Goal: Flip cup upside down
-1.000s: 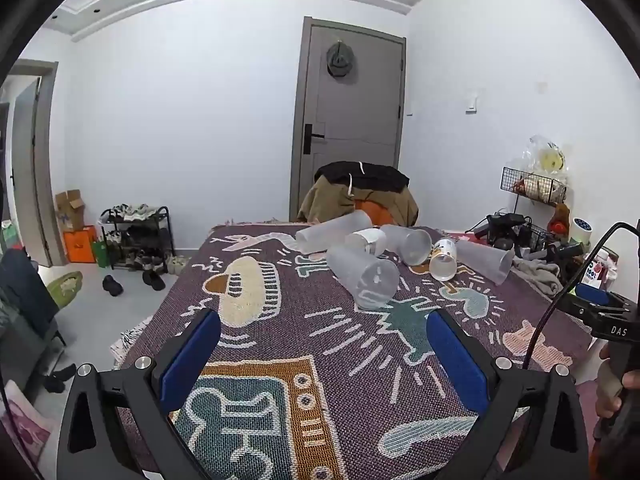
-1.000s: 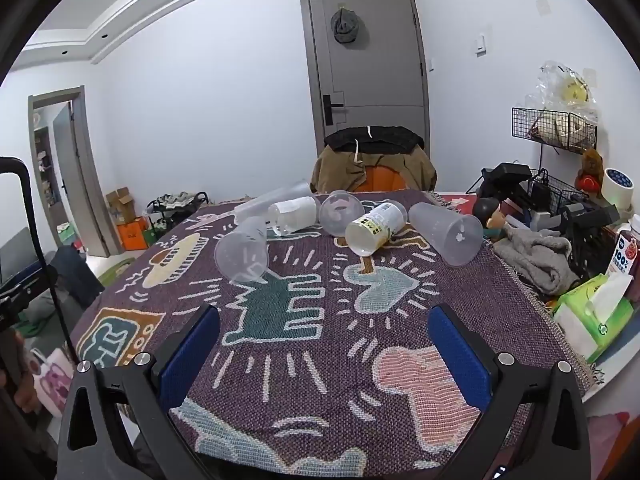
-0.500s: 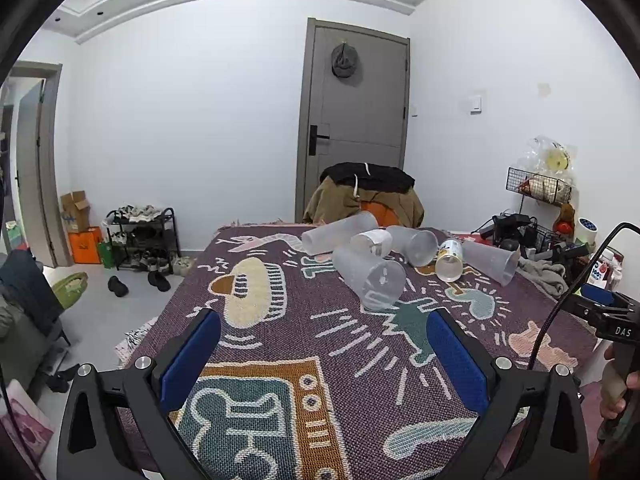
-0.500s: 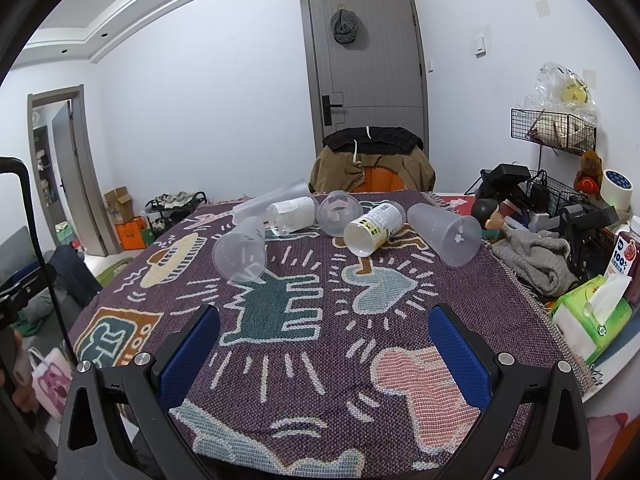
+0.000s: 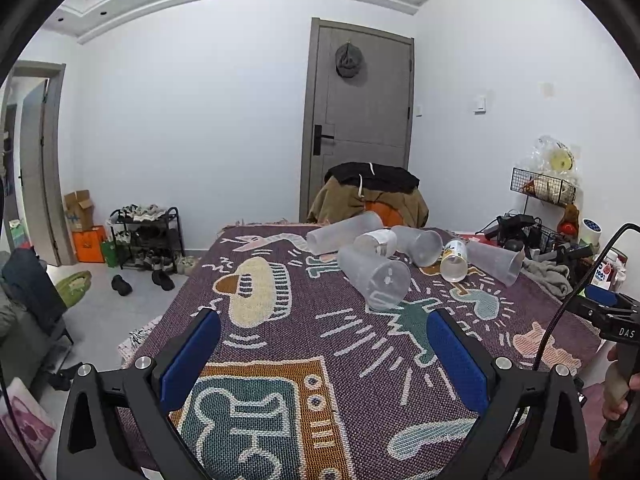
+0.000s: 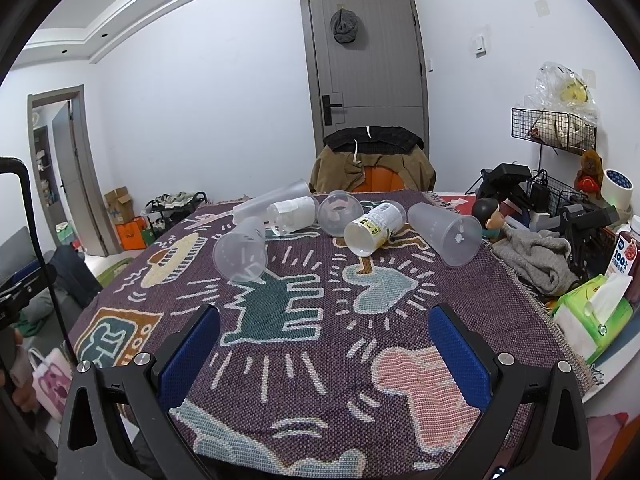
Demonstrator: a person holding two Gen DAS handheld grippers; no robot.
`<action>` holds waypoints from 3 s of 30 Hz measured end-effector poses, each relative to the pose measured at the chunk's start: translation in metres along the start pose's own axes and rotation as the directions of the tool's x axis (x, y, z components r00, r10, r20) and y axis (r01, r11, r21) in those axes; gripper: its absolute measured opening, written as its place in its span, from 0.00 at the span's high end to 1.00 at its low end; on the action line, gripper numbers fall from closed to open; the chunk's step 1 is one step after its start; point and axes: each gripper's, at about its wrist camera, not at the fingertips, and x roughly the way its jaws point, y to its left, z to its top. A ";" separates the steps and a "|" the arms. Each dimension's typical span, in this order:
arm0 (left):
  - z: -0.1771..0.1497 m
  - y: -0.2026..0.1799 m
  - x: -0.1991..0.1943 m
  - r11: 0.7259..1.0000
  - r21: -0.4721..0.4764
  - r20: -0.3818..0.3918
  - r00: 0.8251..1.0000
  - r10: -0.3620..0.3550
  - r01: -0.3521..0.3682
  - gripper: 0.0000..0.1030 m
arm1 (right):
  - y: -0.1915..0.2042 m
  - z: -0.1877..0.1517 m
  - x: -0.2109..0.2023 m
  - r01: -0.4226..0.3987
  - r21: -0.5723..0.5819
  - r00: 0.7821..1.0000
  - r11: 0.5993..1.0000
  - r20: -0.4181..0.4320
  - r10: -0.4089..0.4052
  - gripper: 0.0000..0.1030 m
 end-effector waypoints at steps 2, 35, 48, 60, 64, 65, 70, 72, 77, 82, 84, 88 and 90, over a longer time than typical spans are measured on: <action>0.000 0.000 0.001 1.000 0.001 0.001 1.000 0.001 -0.001 0.00 | 0.000 -0.001 0.000 0.000 0.001 1.000 1.000 0.000 0.000 0.00; 0.013 0.026 0.065 0.998 -0.032 -0.081 0.996 0.047 -0.050 0.00 | -0.024 0.074 0.072 0.003 -0.068 0.997 0.998 -0.073 -0.008 0.00; 0.029 0.044 0.126 0.996 -0.055 -0.153 0.986 0.064 -0.073 0.00 | -0.059 0.107 0.174 -0.027 0.138 0.979 0.990 -0.198 0.054 0.12; 0.037 0.060 0.184 0.990 -0.081 -0.232 0.968 0.094 -0.116 0.00 | -0.096 0.112 0.269 0.001 0.305 0.937 0.952 -0.333 0.106 0.22; 0.038 0.062 0.200 0.987 -0.093 -0.263 0.960 0.099 -0.128 0.00 | -0.103 0.110 0.294 0.017 0.340 0.921 0.940 -0.372 0.118 0.23; 0.039 0.063 0.204 0.987 -0.097 -0.268 0.958 0.097 -0.127 0.00 | -0.104 0.109 0.300 0.022 0.346 0.915 0.938 -0.384 0.120 0.23; 0.038 0.061 0.216 0.987 -0.106 -0.287 0.954 0.084 -0.119 0.00 | -0.112 0.107 0.330 0.049 0.381 0.893 0.923 -0.430 0.130 0.23; 0.038 0.059 0.218 0.987 -0.102 -0.292 0.952 0.088 -0.122 0.00 | -0.115 0.105 0.342 0.065 0.390 0.882 0.918 -0.454 0.130 0.23; 0.035 0.059 0.224 0.986 -0.103 -0.309 0.947 0.091 -0.128 0.00 | -0.118 0.101 0.352 0.087 0.393 0.868 0.915 -0.481 0.123 0.30; 0.034 0.062 0.224 0.984 -0.123 -0.312 0.946 0.087 -0.131 0.00 | -0.121 0.108 0.337 0.077 0.397 0.889 0.915 -0.442 0.117 0.34; 0.035 0.062 0.223 0.984 -0.122 -0.309 0.947 0.087 -0.131 0.00 | -0.121 0.109 0.329 0.067 0.400 0.892 0.914 -0.434 0.125 0.36; 0.037 0.060 0.215 0.985 -0.120 -0.293 0.952 0.085 -0.125 0.00 | -0.120 0.107 0.314 0.044 0.415 0.894 0.909 -0.422 0.149 0.38; 0.037 0.059 0.210 0.985 -0.120 -0.285 0.955 0.086 -0.124 0.00 | -0.118 0.103 0.307 0.036 0.419 0.890 0.907 -0.426 0.162 0.40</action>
